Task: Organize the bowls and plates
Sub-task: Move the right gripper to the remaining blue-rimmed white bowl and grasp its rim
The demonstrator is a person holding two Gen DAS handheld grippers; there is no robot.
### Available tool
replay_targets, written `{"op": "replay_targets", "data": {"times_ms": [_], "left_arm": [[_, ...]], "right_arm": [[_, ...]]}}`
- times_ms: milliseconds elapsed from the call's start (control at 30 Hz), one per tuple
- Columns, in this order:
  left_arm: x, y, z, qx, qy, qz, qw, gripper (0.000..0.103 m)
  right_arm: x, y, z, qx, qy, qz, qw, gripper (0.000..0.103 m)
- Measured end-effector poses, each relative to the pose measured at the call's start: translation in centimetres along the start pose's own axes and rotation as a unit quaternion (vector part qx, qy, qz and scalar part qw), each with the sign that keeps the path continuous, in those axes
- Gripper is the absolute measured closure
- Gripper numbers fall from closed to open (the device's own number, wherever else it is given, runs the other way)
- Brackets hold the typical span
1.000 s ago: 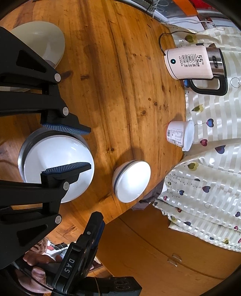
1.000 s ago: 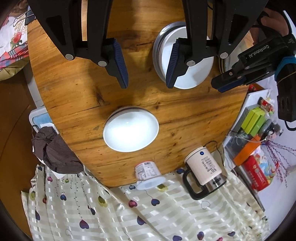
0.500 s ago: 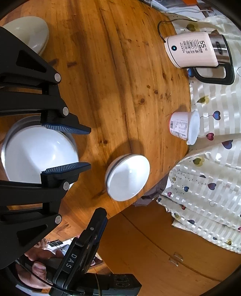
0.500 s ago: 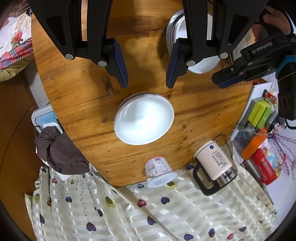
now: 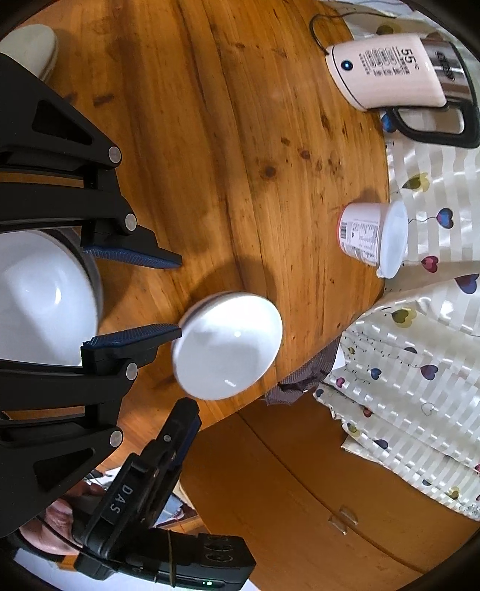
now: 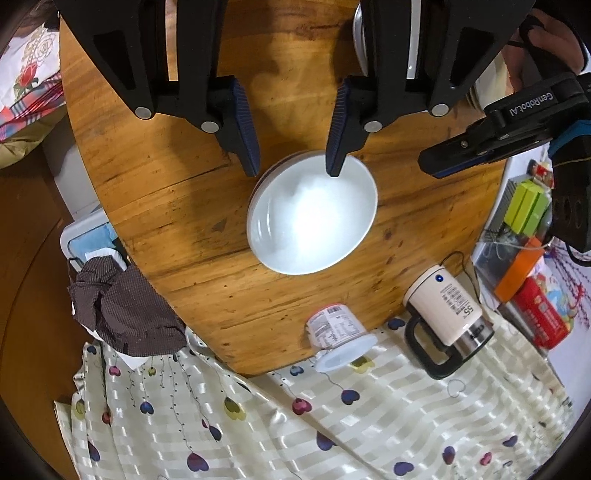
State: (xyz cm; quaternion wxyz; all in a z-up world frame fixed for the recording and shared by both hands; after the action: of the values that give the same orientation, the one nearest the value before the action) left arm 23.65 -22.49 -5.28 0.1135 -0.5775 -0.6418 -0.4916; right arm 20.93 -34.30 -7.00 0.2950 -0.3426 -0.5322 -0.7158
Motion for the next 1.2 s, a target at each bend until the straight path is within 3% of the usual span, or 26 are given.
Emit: {"op": "replay_targets", "data": {"times_ms": [733, 867, 1200], "left_arm": [[-4.5, 1.7, 0.3, 0.026, -0.026, 0.030, 0.9989, 0.071], [-4.8, 1.7, -0.1, 0.019, -0.032, 0.031, 0.9988, 0.082], [-4.4, 1.8, -0.4, 0.009, -0.028, 0.026, 0.9992, 0.083]], "right_arm": [[-3.2, 1.1, -1.5, -0.019, 0.008, 0.020, 1.000, 0.082], [-3.2, 1.1, -1.4, -0.020, 0.008, 0.020, 1.000, 0.082], [-3.2, 1.2, -1.4, -0.019, 0.008, 0.018, 1.000, 0.083]]}}
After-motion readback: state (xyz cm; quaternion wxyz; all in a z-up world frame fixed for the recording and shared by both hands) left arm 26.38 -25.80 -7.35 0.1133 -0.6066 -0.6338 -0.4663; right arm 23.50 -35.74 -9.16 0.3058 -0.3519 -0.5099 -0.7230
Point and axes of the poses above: each gripper's, at about its wrist camera, not at the fingertips, and x roughly against the way its jaws point, z to its left, y to its top, the point moved 9 cm from there along -x, roughly the way its jaws point, and after that the axes turned 11 degrees about -y, right-handed, at the moved point
